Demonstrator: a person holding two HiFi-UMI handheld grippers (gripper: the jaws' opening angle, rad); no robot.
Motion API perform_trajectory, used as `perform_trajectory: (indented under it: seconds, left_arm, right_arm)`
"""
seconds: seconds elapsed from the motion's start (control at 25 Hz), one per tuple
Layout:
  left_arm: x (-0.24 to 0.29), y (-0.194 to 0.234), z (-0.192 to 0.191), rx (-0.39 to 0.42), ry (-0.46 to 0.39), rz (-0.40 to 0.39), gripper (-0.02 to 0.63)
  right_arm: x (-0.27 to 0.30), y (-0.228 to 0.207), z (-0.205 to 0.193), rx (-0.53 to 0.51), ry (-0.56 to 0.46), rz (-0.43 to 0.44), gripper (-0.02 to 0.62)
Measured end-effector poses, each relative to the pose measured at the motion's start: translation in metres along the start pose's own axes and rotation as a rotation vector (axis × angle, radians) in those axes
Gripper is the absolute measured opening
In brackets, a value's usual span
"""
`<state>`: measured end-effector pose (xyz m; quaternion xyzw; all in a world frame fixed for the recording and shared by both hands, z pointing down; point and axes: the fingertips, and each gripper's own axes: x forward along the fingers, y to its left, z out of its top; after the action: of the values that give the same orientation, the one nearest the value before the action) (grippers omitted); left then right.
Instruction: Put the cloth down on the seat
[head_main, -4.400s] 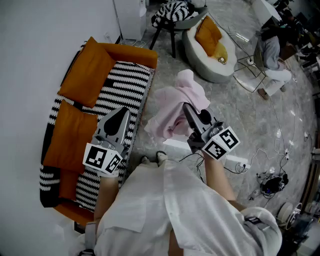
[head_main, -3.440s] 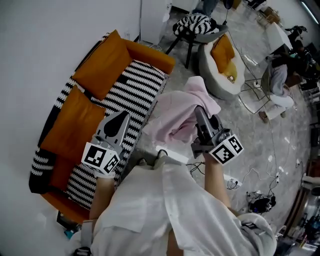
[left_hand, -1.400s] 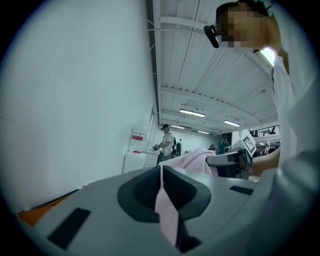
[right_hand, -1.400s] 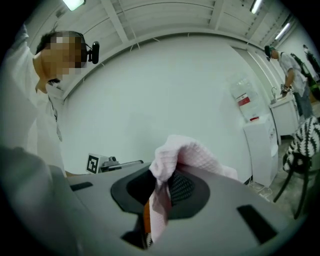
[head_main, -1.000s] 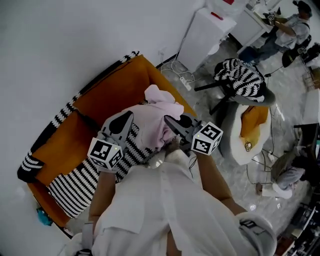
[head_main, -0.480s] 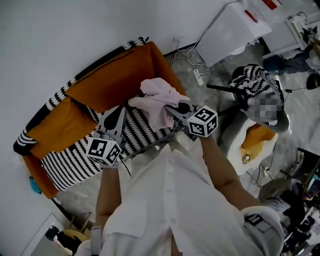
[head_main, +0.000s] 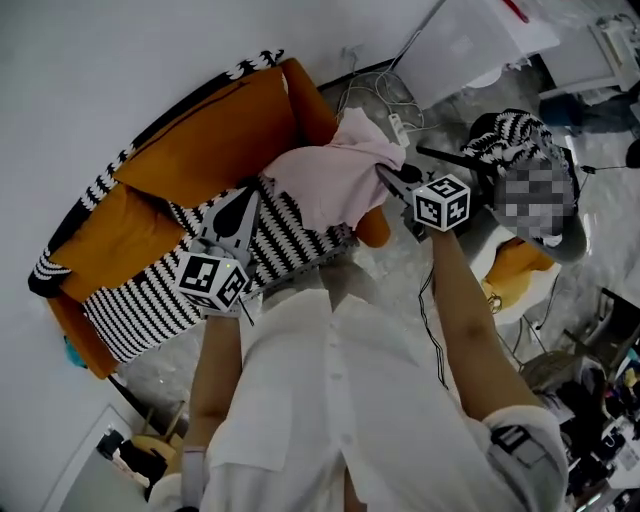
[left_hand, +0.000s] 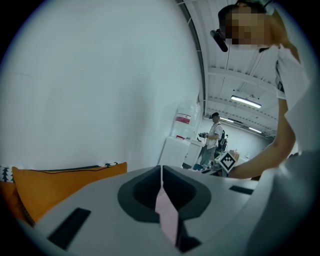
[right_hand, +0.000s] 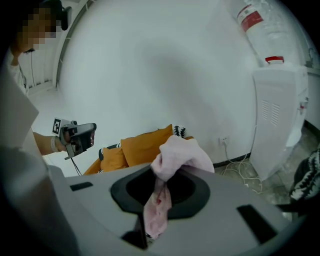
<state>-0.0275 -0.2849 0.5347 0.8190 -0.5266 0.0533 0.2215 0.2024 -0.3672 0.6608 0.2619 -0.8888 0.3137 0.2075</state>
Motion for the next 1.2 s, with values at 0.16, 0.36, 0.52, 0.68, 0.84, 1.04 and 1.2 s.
perform_trajectory:
  seconds: [0.16, 0.36, 0.52, 0.68, 0.84, 1.04, 1.2]
  left_arm:
    - [0.020, -0.011, 0.001, 0.008, 0.005, -0.019, 0.026]
    - [0.031, -0.023, 0.000, 0.015, 0.013, -0.035, 0.026]
    - [0.029, -0.025, -0.004, 0.011, 0.016, -0.033, 0.026]
    - [0.025, -0.023, -0.008, 0.005, 0.021, -0.032, 0.026]
    - [0.021, -0.025, -0.005, 0.005, 0.014, -0.033, 0.026]
    - [0.016, -0.026, -0.004, 0.001, 0.005, -0.036, 0.026]
    - [0.013, -0.026, -0.003, 0.002, -0.002, -0.037, 0.026]
  right_arm:
    - [-0.006, -0.024, -0.014, -0.004, 0.030, -0.044, 0.061]
    - [-0.011, -0.049, -0.024, 0.015, 0.060, -0.088, 0.063]
    - [-0.013, -0.053, -0.028, -0.021, 0.105, -0.110, 0.069]
    - [-0.015, -0.052, -0.033, -0.031, 0.160, -0.150, 0.086]
    - [-0.025, -0.055, -0.026, -0.016, 0.188, -0.192, 0.095]
    - [-0.036, -0.058, -0.017, -0.054, 0.207, -0.236, 0.130]
    - [-0.042, -0.051, -0.005, -0.077, 0.173, -0.245, 0.137]
